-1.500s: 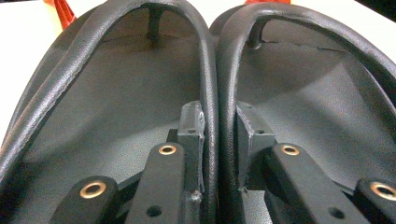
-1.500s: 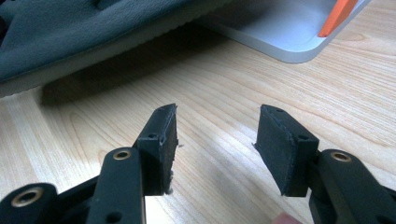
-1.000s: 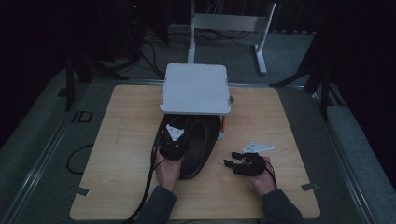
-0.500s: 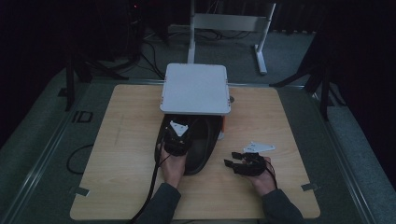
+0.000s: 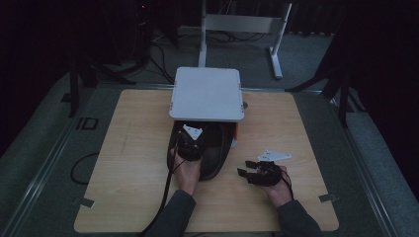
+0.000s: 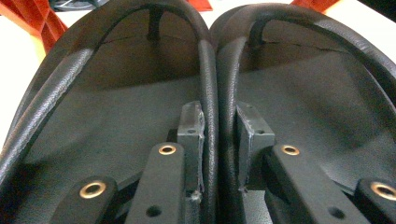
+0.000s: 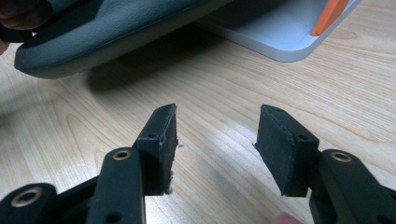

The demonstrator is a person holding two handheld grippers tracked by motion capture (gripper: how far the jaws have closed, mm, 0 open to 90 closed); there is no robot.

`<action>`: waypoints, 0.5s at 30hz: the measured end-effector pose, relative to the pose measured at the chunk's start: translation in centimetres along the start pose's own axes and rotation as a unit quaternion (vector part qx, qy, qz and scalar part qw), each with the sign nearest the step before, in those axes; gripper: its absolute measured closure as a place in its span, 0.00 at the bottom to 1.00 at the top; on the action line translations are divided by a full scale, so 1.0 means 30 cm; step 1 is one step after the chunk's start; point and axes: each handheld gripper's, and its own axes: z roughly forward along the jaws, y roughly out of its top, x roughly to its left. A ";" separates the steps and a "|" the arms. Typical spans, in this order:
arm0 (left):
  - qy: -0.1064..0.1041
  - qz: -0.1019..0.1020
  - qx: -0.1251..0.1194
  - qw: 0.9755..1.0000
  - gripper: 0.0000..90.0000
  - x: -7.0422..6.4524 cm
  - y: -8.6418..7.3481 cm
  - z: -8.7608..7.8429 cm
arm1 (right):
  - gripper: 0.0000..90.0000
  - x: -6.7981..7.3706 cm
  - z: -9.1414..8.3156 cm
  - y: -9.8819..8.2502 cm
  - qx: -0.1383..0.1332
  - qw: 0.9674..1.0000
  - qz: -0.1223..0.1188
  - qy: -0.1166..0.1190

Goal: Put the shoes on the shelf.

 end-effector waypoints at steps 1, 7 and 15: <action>0.001 0.001 0.001 1.000 0.82 0.000 0.003 0.002 | 0.53 0.000 0.000 0.000 0.000 1.000 0.001 0.000; 0.003 -0.004 -0.001 1.000 0.82 -0.001 0.013 0.013 | 0.53 -0.004 -0.003 -0.001 -0.003 1.000 0.001 -0.001; 0.011 -0.004 -0.005 1.000 0.82 -0.007 0.036 0.029 | 0.53 -0.007 -0.003 0.000 -0.002 1.000 0.003 -0.002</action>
